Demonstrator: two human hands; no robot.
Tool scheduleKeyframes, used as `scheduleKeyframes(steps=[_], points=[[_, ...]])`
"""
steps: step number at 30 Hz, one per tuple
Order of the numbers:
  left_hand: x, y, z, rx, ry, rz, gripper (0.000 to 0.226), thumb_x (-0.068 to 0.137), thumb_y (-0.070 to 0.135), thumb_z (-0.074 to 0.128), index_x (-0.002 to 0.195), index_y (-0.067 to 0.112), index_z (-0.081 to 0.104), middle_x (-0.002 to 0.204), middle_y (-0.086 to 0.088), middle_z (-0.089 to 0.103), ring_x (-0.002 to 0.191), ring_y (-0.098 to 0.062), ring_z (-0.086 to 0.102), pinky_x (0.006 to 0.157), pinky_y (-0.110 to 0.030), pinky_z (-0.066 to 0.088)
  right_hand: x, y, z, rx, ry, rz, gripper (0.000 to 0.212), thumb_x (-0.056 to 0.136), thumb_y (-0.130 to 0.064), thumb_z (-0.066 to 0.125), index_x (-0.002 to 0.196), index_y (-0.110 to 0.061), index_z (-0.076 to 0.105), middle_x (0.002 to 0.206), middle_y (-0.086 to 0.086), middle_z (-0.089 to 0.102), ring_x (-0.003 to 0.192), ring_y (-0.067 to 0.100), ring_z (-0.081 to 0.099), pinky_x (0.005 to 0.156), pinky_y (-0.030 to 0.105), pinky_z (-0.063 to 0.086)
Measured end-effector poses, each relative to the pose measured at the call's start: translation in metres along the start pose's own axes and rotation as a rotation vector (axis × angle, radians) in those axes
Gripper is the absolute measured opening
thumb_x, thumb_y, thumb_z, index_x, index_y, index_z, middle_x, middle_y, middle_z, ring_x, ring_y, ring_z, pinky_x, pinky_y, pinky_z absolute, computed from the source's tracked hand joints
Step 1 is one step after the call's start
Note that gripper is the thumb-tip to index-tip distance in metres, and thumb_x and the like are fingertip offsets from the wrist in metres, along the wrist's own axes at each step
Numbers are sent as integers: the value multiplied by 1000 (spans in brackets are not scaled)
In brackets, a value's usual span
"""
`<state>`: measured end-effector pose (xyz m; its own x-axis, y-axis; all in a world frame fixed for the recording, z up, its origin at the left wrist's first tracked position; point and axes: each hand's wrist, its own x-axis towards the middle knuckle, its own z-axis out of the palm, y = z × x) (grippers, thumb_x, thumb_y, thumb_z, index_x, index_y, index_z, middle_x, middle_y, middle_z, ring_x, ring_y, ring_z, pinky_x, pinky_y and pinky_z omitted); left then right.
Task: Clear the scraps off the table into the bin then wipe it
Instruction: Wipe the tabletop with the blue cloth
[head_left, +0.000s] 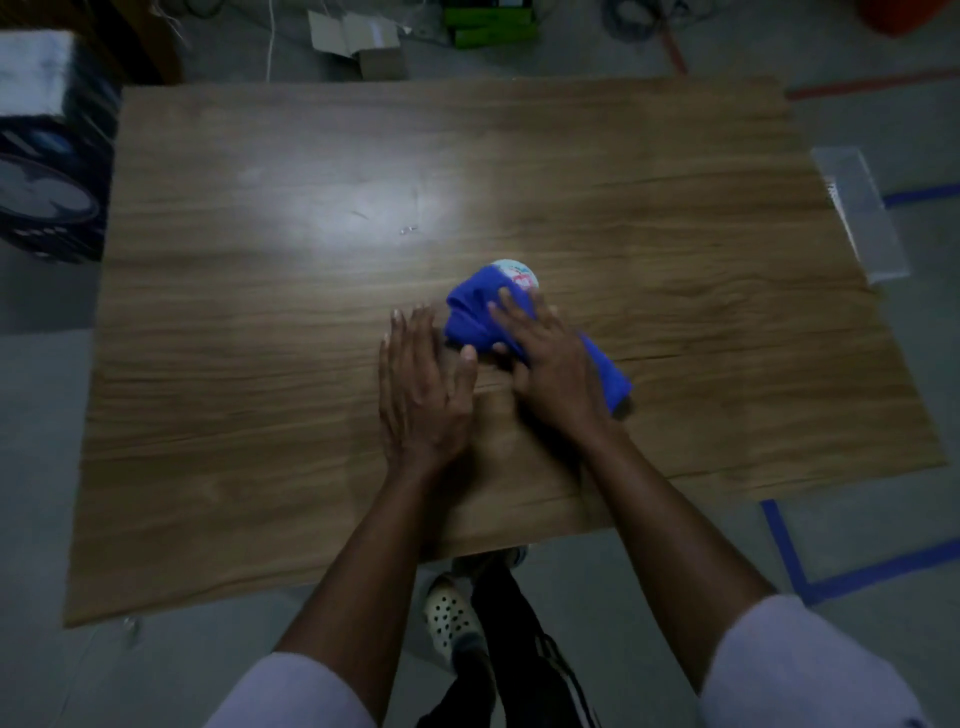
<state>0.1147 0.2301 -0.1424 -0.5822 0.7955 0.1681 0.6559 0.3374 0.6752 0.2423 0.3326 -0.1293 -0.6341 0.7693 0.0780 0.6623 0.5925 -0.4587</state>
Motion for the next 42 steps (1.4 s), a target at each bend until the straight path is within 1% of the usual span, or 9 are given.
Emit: scheduleKeyframes(steps=[3,6,11,14,17,21,30,37,42], points=[[4,4,0,95,23,9,67,96,50,44,151,11,44,155,-10,46,148,-28,35,121,-43,24,32,22,-12,-12,97,221,55,95,-16,58,148,-22,49,158,-1,41,151,32,26,119,46,26],[40,9,-1,153,101,-45,65,91,55,45,141,15,54,127,-8,61,120,-29,51,101,-41,32,88,8,-1,-37,123,348,53,99,-22,53,152,-22,44,163,-4,32,154,31,18,124,42,17],[102,3,0,0,252,-132,55,92,51,46,121,8,64,109,-14,63,105,-35,54,90,-37,33,108,-55,23,130,-53,114,52,104,-30,39,155,-24,37,164,4,29,154,26,17,123,35,11],[116,-4,4,68,330,-82,32,94,39,53,101,10,64,102,-14,62,102,-36,56,89,-41,36,77,-36,11,180,-100,-24,67,80,-24,34,145,-21,54,153,-2,48,150,25,28,123,39,20],[138,-12,16,93,235,-38,35,98,33,48,122,12,64,123,-9,64,123,-31,53,108,-44,34,79,20,-11,159,-8,121,71,72,-2,48,139,-19,60,151,0,50,149,33,31,120,51,28],[174,-14,24,182,82,-29,50,103,34,33,145,17,54,156,-4,48,152,-24,30,124,-41,13,135,40,-26,44,79,351,69,84,-1,56,149,-21,48,162,-2,34,153,32,19,125,39,16],[208,-28,27,3,39,66,59,104,39,28,152,8,43,158,-5,44,153,-22,27,126,-33,5,125,-9,17,117,0,-31,75,68,-11,45,142,-18,57,154,-3,47,151,32,26,123,42,17],[211,-31,29,-73,64,-13,54,98,19,41,151,10,46,157,-7,46,151,-20,32,126,-34,7,182,47,-11,65,155,274,73,71,0,51,141,-17,58,154,-5,47,151,33,27,124,44,20],[212,-26,30,-9,34,-35,64,100,41,38,156,10,37,160,-5,41,153,-16,26,127,-37,7,226,-8,18,53,138,227,68,78,-3,57,144,-19,55,156,-6,44,152,32,22,123,41,16]])
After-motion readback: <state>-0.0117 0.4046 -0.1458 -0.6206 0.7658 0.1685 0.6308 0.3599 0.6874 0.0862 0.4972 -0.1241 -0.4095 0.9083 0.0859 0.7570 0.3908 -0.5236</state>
